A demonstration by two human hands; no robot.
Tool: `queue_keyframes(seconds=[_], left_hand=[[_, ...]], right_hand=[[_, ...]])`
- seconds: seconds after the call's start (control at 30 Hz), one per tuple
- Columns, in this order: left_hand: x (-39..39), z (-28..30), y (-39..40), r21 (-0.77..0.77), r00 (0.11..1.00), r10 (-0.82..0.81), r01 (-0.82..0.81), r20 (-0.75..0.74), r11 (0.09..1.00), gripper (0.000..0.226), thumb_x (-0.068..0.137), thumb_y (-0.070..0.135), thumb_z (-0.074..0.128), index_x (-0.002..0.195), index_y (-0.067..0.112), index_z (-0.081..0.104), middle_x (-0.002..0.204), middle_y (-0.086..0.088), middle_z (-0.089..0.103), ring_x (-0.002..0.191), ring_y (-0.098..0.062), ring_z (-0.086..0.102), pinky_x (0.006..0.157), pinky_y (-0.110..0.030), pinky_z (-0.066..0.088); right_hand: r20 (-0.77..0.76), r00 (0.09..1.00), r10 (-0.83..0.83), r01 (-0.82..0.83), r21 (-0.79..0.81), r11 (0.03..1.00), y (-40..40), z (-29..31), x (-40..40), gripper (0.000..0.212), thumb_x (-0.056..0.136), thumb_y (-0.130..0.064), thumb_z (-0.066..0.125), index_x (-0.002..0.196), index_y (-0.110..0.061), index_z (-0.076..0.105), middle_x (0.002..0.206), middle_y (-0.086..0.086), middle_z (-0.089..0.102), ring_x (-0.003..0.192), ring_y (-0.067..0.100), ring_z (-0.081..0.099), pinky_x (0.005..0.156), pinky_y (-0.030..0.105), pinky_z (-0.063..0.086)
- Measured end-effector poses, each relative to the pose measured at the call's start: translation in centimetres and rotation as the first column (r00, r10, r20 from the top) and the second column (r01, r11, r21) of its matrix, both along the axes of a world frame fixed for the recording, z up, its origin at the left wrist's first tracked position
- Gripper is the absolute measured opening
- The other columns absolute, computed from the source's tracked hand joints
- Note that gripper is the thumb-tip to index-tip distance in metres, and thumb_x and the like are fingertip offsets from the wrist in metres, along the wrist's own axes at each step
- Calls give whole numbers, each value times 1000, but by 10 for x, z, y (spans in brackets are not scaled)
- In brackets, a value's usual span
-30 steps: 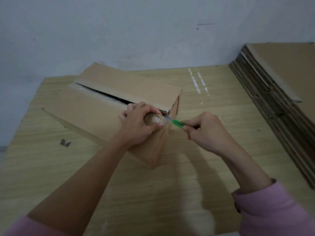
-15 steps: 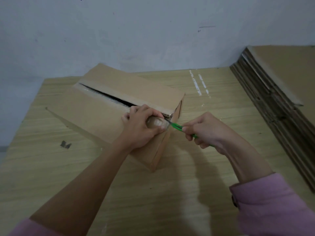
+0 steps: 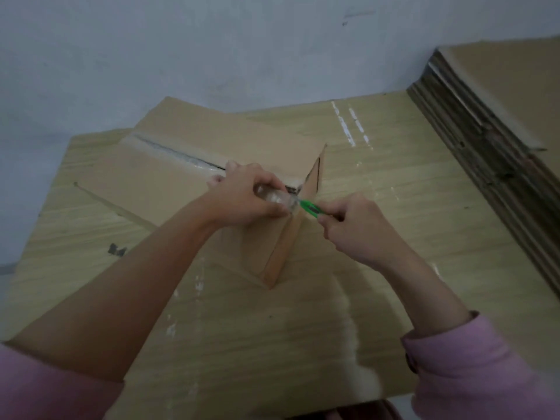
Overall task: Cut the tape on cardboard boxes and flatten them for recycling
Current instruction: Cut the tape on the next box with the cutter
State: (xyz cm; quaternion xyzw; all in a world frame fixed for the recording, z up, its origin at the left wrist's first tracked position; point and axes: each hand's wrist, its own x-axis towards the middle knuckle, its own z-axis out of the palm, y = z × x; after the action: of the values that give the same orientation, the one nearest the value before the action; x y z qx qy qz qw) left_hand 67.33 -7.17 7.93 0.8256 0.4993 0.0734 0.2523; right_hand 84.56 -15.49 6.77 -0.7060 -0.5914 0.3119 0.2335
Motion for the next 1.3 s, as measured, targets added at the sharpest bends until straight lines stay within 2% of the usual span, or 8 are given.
queue_keyframes(seconds=[0.1,0.37,0.57,0.77,0.93,1.03,1.17,1.3], left_hand=[[2,-5,-1,-98,995,48,-39,91,994,30,47,63,64,74,50,61,93,12,51,110,-18,40,104,-40,31],[1,-12,4,-255,965,47,21,257,967,32,44,57,67,76,53,67,92,8,52,112,-30,46,105,-48,34],[1,-12,4,-306,952,81,14,296,952,31,43,56,69,74,52,69,91,8,52,111,-28,46,99,-38,34],[2,-12,6,-365,938,129,-4,320,931,35,48,34,77,82,31,68,92,6,53,93,-12,52,81,-23,40],[4,-14,6,-398,931,152,-8,332,917,28,57,26,71,84,26,66,94,2,50,84,-6,53,73,-11,42],[4,-13,7,-401,928,160,-12,337,916,27,52,29,76,78,29,69,90,6,52,83,-4,54,73,-13,43],[5,-13,6,-393,923,163,-14,348,919,24,67,12,78,82,25,64,88,7,51,79,-2,53,69,-6,41],[5,-14,7,-392,919,184,-35,349,919,24,69,10,77,82,27,64,91,5,51,84,-7,52,67,-5,41]], right_hand=[[-40,998,-40,39,-34,999,-1,-3,0,29,88,-16,55,113,-16,69,94,12,67,87,28,64,81,36,54],[-81,995,-49,50,20,999,-12,3,1,26,85,-11,53,100,-15,75,77,7,68,68,16,56,47,21,35],[-126,989,-78,83,41,996,-19,0,-1,26,88,-12,53,105,-13,73,86,11,69,69,19,59,47,16,33],[-243,967,-75,80,13,997,-19,-1,-5,23,88,-8,53,97,-6,74,65,6,64,48,4,43,39,9,29],[-168,979,-116,125,41,991,-31,-5,-7,23,88,-10,54,66,-10,62,53,-2,45,53,10,42,42,8,30],[-161,981,-106,119,71,990,-36,-7,-6,20,90,-13,54,92,-5,72,65,-3,50,68,10,46,46,5,28],[-123,984,-126,143,143,979,-42,-9,-10,21,89,-11,55,98,-4,73,77,9,68,73,20,60,55,20,39],[-146,972,-182,204,152,967,-49,-18,-26,20,89,-8,54,74,-4,66,54,-5,45,59,18,49,53,23,28]])
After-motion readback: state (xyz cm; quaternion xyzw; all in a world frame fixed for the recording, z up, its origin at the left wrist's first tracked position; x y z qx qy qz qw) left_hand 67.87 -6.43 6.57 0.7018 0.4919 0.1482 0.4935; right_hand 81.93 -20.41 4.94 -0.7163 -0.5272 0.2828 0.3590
